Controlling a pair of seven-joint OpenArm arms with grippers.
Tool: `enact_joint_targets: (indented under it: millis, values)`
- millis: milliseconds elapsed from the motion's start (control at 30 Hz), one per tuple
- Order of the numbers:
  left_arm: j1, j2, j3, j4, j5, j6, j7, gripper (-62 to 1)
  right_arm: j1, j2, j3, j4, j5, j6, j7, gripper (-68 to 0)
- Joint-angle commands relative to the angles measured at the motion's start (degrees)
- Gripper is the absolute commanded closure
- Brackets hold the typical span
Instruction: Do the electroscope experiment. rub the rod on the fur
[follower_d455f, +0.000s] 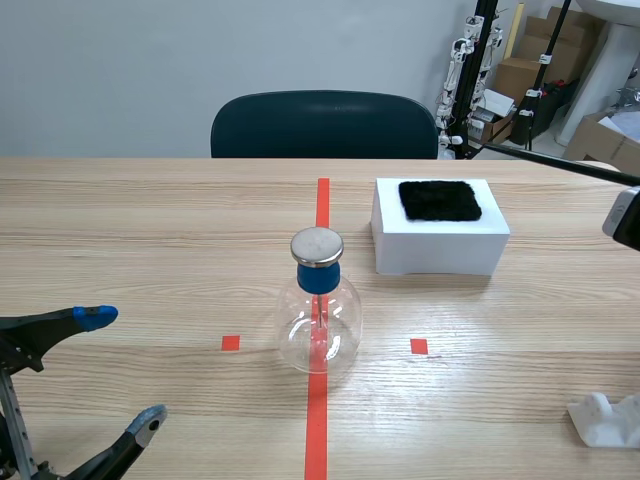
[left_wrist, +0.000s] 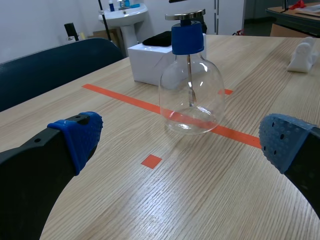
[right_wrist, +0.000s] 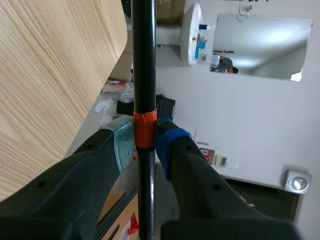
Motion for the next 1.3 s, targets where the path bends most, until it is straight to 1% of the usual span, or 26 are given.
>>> enact_joint_targets:
  millis: [0, 133, 400, 500, 733, 833, 1000, 1200, 1267]
  values:
    - [-0.3, -0.5, -0.7, 0.6, -0.8, 0.1, -1.0, -62.3, 1.4, 0.2, -0.1, 1.0, -1.6, -0.9, -0.2, 0.3]
    - [-0.3, -0.5, -0.7, 0.6, -0.8, 0.1, -1.0, -62.3, 1.4, -1.0, -0.4, 0.7, -5.4, -0.9, -0.2, 0.3]
    - [-0.3, -0.5, -0.7, 0.6, -0.8, 0.1, -1.0, -62.3, 2.7, -1.0, -0.7, 0.5, -10.8, -0.6, -1.1, 0.3]
    - [-0.3, -0.5, -0.7, 0.6, -0.8, 0.1, -1.0, -62.3, 3.7, -1.0, -0.7, 0.5, -13.4, 0.4, -1.0, 0.3]
    - [-0.3, -0.5, -0.7, 0.6, -0.8, 0.1, -0.9, -62.3, 4.8, -1.0, -0.7, 0.5, -18.7, 0.7, 0.8, 0.3]
    - [-0.3, -0.5, -0.7, 0.6, -0.8, 0.1, -1.0, -62.3, 4.8, -0.7, -0.7, 0.5, -20.6, 0.9, 2.5, 0.3]
    - [-0.3, -0.5, -0.7, 0.6, -0.8, 0.1, -1.0, -62.3, 4.9, -0.5, -0.7, 0.5, -22.9, 0.9, 3.5, 0.3]
    - [-0.3, -0.5, -0.7, 0.6, -0.8, 0.1, -1.0, -62.3, 6.0, -0.5, -0.7, 0.5, -24.8, 0.9, 4.2, 0.3]
    - [-0.3, -0.5, -0.7, 0.6, -0.8, 0.1, -1.0, -62.3, 6.4, -0.5, -0.7, 0.5, -24.8, 0.9, 5.2, 0.3]
